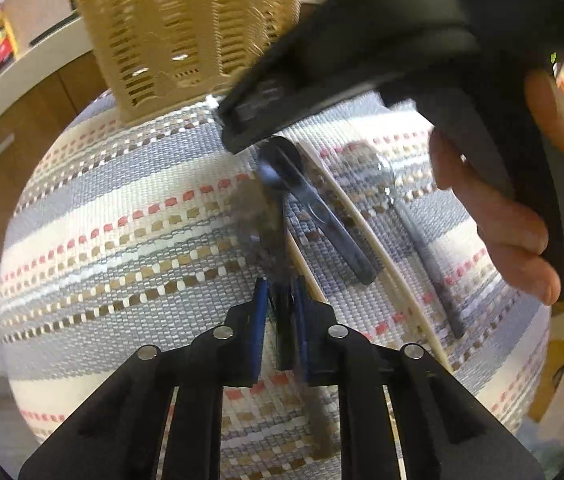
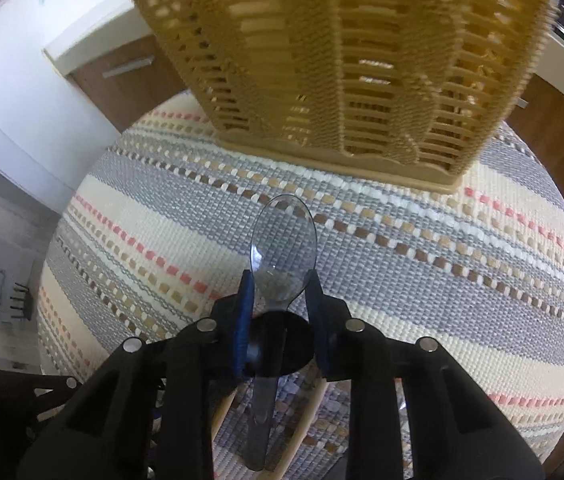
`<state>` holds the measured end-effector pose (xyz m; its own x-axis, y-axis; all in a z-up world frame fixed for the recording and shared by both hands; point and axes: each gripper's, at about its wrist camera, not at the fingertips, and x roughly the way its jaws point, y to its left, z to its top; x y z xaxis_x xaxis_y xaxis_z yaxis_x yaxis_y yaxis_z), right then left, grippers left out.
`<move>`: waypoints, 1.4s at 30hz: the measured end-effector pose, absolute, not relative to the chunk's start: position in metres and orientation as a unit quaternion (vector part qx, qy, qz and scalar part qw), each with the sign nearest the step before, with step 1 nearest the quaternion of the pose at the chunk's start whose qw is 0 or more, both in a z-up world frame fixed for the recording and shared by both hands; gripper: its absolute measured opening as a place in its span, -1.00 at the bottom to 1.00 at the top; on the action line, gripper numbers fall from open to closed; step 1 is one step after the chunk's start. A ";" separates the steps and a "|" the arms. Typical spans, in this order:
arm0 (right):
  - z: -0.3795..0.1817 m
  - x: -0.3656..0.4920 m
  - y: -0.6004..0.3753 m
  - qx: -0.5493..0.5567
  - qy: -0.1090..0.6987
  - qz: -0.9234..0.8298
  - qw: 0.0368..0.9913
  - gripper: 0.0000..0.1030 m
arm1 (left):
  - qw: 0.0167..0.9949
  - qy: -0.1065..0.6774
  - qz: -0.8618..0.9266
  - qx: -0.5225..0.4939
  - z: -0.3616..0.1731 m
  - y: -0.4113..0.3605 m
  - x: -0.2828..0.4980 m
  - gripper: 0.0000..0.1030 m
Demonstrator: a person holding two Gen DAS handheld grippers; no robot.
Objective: Organize utensils
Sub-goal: 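Grasp a black spoon with the left tool while the right tool grasps a clear spoon, then lift the black spoon and clear spoon and release both into the tan caddy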
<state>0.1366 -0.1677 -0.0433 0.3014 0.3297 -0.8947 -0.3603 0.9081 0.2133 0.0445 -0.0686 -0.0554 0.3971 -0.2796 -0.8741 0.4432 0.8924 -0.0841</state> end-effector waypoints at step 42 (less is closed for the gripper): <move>-0.046 0.123 -0.150 -0.116 0.587 0.157 0.786 -0.71 | 0.831 0.535 -0.099 0.113 -0.053 -0.002 0.115 -0.92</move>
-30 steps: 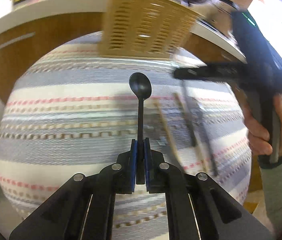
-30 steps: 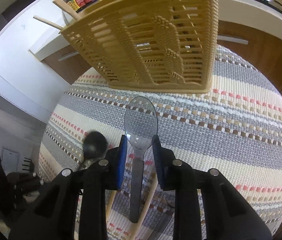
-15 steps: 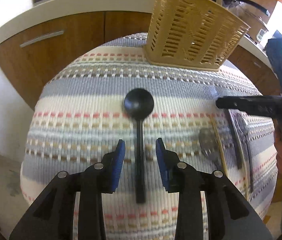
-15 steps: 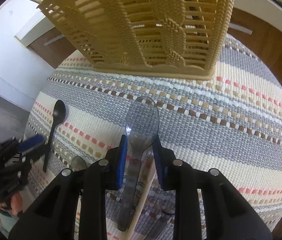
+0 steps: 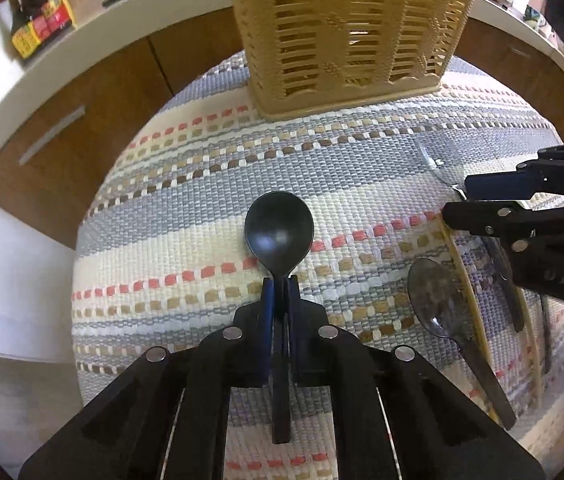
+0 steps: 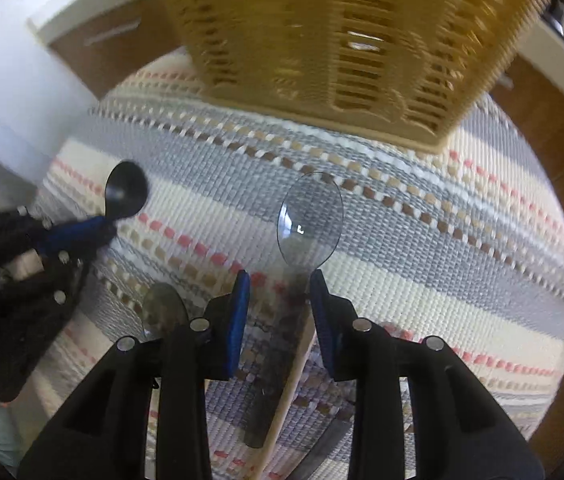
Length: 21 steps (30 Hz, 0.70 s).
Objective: Organize utensils
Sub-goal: 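Lift the black spoon and clear spoon and release both into the tan caddy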
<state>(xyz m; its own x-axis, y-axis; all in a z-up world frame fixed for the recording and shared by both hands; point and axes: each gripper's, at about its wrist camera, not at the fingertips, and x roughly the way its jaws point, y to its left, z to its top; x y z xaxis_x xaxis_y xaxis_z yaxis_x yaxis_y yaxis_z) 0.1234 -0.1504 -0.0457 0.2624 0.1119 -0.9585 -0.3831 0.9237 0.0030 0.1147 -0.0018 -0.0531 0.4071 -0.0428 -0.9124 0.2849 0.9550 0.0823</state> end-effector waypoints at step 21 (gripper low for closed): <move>0.158 0.098 -0.213 0.007 0.309 0.262 0.914 -0.80 | 0.957 0.207 -0.195 -0.052 0.174 0.020 0.089 -0.92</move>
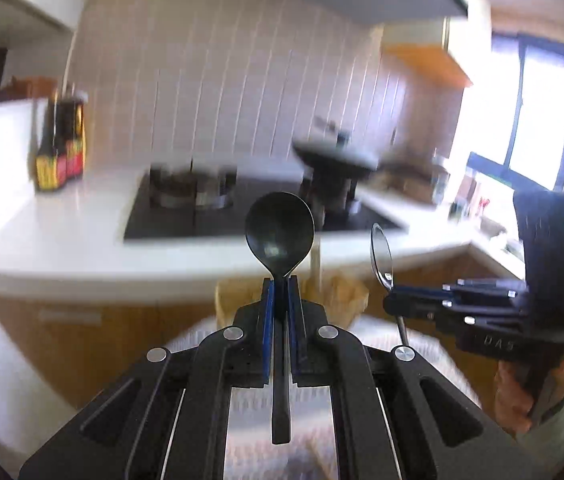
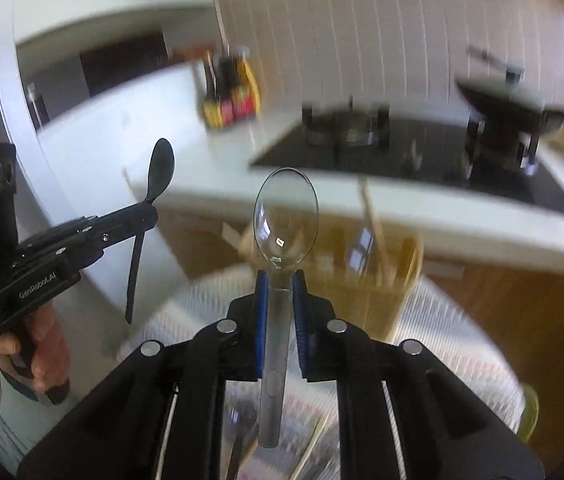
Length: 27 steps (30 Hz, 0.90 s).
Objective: Organize utensils
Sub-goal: 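Lift the black spoon and clear spoon and release both into the tan caddy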
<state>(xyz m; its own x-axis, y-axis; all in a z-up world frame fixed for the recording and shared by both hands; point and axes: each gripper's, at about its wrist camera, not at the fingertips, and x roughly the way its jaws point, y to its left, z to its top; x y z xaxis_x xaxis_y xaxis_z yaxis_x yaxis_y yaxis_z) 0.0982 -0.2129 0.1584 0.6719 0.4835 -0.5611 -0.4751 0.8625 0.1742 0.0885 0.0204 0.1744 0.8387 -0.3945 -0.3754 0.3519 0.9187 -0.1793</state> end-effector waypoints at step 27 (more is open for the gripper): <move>0.107 0.191 -0.232 -0.001 0.146 0.116 0.983 -0.78 | 0.976 0.100 -0.173 -0.089 0.107 0.009 0.200 -0.83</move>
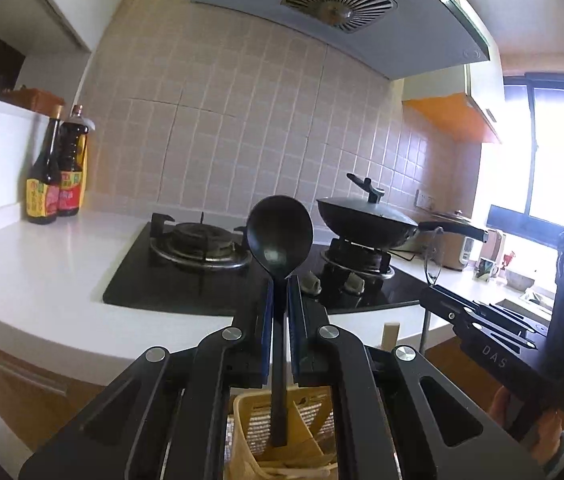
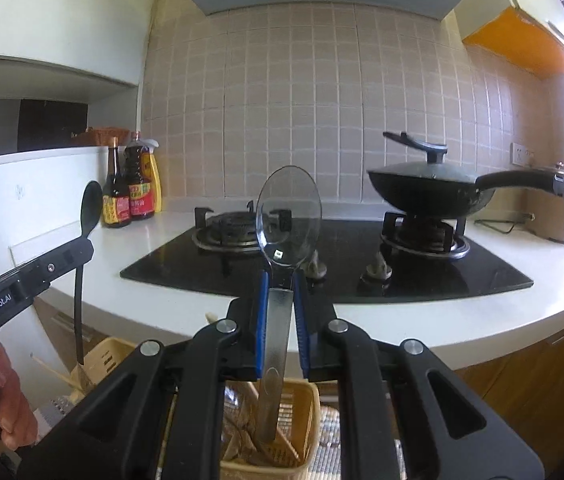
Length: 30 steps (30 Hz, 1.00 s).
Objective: Organize utensils
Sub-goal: 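Lift the black spoon and clear spoon and release both into the tan caddy, then grasp a clear spoon with the left tool while the right tool grasps a clear spoon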
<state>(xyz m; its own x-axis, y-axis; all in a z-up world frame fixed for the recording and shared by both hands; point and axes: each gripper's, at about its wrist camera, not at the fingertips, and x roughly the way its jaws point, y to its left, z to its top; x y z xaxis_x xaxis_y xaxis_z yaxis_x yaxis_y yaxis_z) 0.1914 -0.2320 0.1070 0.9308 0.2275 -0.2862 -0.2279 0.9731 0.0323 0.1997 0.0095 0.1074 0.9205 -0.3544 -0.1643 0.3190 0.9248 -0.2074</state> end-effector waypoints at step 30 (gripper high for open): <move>0.040 0.066 -0.251 0.059 0.494 0.150 0.854 -0.20 | 0.859 0.458 -0.210 -0.092 0.012 0.002 0.055 0.05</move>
